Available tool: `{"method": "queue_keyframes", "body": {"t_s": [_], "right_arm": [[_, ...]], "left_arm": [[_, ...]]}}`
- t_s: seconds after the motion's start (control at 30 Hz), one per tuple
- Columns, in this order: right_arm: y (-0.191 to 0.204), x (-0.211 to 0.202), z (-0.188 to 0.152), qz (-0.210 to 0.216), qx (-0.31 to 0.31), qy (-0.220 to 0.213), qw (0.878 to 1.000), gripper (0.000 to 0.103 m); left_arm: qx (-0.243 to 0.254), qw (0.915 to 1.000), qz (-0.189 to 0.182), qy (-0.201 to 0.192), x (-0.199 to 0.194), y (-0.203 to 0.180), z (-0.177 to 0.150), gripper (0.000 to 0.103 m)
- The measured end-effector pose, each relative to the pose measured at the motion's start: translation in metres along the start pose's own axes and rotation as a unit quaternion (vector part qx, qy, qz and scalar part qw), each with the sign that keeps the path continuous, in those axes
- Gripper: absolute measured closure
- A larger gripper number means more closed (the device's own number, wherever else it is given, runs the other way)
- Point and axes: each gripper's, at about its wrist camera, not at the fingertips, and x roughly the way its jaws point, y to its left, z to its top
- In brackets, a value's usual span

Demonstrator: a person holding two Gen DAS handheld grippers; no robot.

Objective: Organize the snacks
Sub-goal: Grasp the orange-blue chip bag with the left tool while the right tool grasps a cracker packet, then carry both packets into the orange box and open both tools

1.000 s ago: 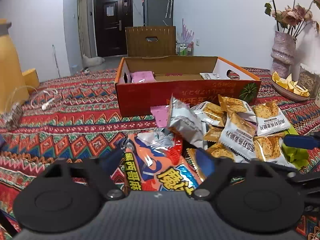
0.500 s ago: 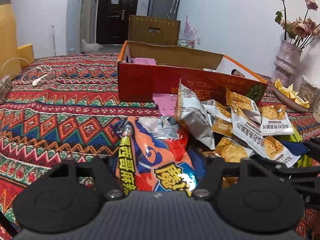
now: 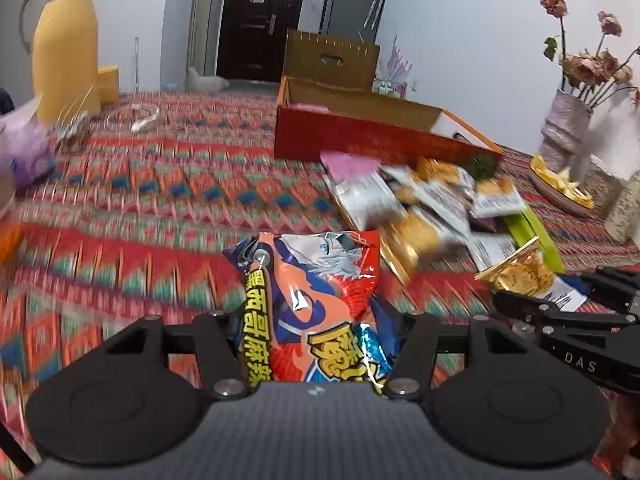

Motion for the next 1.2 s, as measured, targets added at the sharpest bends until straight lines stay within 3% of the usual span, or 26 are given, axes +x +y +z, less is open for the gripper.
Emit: {"method": "queue_keyframes", "body": {"t_s": [0.2, 0.33, 0.67, 0.83, 0.93, 1.03, 1.2], "right_arm": [[0.006, -0.023, -0.027, 0.017, 0.013, 0.019, 1.000, 0.060], [0.000, -0.036, -0.033, 0.016, 0.026, 0.009, 0.999, 0.060], [-0.025, -0.077, -0.034, 0.004, 0.049, -0.031, 0.998, 0.060], [-0.036, -0.085, -0.033, 0.002, 0.056, -0.041, 0.998, 0.060], [-0.044, -0.084, -0.029, 0.003, 0.059, -0.041, 0.997, 0.060], [-0.062, -0.090, -0.015, 0.012, 0.070, -0.074, 0.995, 0.060], [-0.104, -0.092, 0.028, 0.041, 0.095, -0.112, 0.988, 0.060]], "left_arm": [[0.060, 0.9978, 0.028, 0.004, -0.002, -0.021, -0.016, 0.039], [0.072, 0.9968, 0.034, -0.003, 0.000, -0.030, -0.015, 0.046], [0.044, 0.9971, 0.015, -0.060, -0.056, -0.037, -0.006, 0.048], [0.030, 0.9974, 0.016, -0.063, -0.058, -0.035, 0.005, 0.048], [0.010, 0.9976, 0.006, -0.069, -0.058, -0.029, 0.022, 0.048], [-0.016, 0.9965, -0.014, -0.081, -0.057, -0.021, 0.053, 0.048], [-0.018, 0.9966, -0.038, -0.071, -0.041, -0.014, 0.124, 0.048]]}}
